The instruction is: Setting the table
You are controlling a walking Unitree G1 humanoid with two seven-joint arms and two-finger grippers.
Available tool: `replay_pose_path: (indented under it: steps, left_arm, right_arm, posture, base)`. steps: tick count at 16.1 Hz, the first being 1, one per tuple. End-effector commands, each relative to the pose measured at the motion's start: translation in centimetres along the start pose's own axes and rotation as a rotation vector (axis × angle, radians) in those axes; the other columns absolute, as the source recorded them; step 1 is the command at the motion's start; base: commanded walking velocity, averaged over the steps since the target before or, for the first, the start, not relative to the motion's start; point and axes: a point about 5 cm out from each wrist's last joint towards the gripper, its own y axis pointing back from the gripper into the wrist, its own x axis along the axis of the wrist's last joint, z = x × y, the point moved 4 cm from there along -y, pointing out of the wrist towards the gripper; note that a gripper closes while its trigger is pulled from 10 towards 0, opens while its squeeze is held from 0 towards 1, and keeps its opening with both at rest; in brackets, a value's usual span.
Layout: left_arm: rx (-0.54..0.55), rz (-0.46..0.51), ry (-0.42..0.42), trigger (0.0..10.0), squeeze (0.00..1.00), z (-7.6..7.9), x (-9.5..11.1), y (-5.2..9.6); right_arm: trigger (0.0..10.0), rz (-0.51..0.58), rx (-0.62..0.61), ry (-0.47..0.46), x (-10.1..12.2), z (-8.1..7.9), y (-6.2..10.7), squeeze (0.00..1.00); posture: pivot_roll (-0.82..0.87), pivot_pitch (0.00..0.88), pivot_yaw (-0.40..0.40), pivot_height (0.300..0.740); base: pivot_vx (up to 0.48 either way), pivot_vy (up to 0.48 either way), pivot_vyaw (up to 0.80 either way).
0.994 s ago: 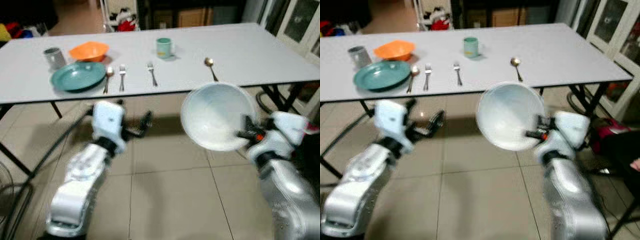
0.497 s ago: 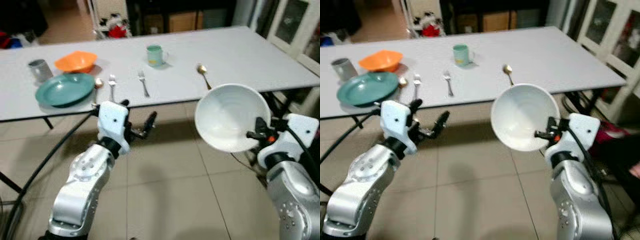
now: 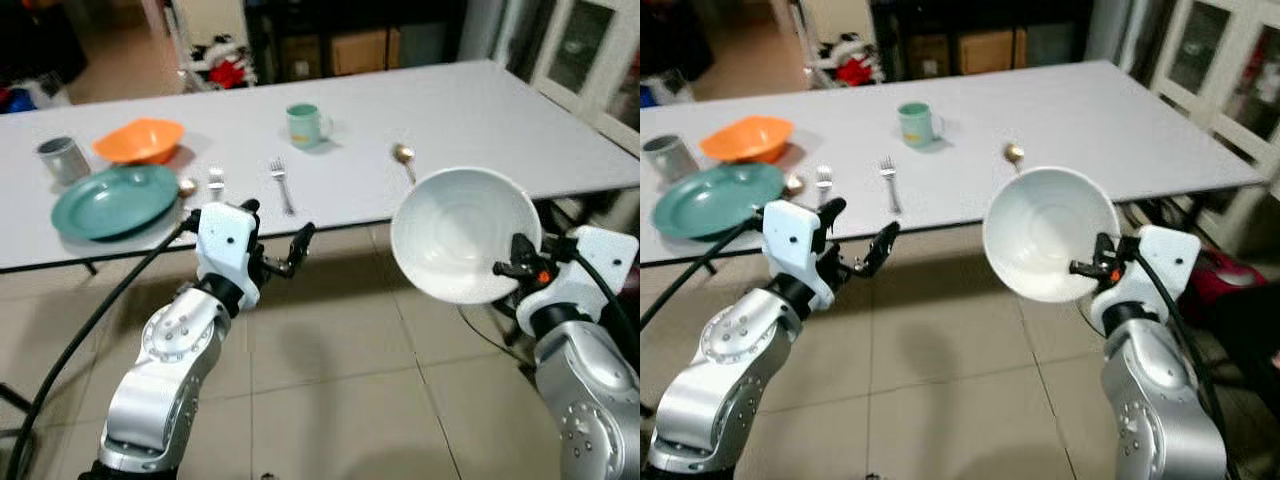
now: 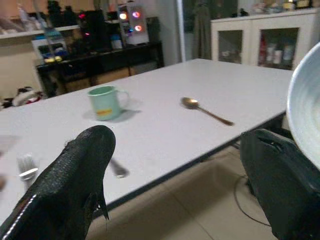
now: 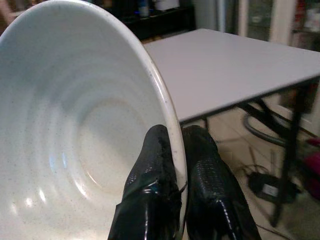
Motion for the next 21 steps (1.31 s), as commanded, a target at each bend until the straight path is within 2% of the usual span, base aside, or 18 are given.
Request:
replay_pose_path:
  steps: [1, 3, 7, 21]
  left_arm:
    - [0.028, -0.003, -0.017, 10.0, 0.00, -0.89, 0.03, 0.09]
    - [0.029, -0.001, -0.017, 10.0, 0.00, -0.93, 0.09, -0.02]
    - [0.031, 0.001, -0.021, 10.0, 0.00, -0.97, 0.15, -0.08]
    - [0.033, -0.001, -0.019, 10.0, 0.00, -0.92, 0.05, -0.21]
  right_arm:
    - [10.0, 0.038, 0.057, -0.018, 1.04, -1.43, 0.08, 0.00]
    - [10.0, 0.037, 0.058, -0.024, 1.05, -1.43, 0.00, 0.00]
    - [10.0, 0.031, 0.058, -0.032, 1.01, -1.49, -0.20, 0.00]
    - [10.0, 0.026, 0.069, -0.024, 1.10, -1.69, -0.56, 0.00]
  posture:
    - [-0.02, 0.014, 0.052, 0.740]
    - [-0.02, 0.012, 0.052, 0.740]
    - [-0.01, 0.014, 0.050, 0.740]
    - [-0.01, 0.019, 0.048, 0.740]
  base:
    - [0.330, 0.000, 0.00]
    - [0.330, 0.000, 0.00]
    - [0.326, 0.000, -0.66]
    - [0.328, 0.000, 0.00]
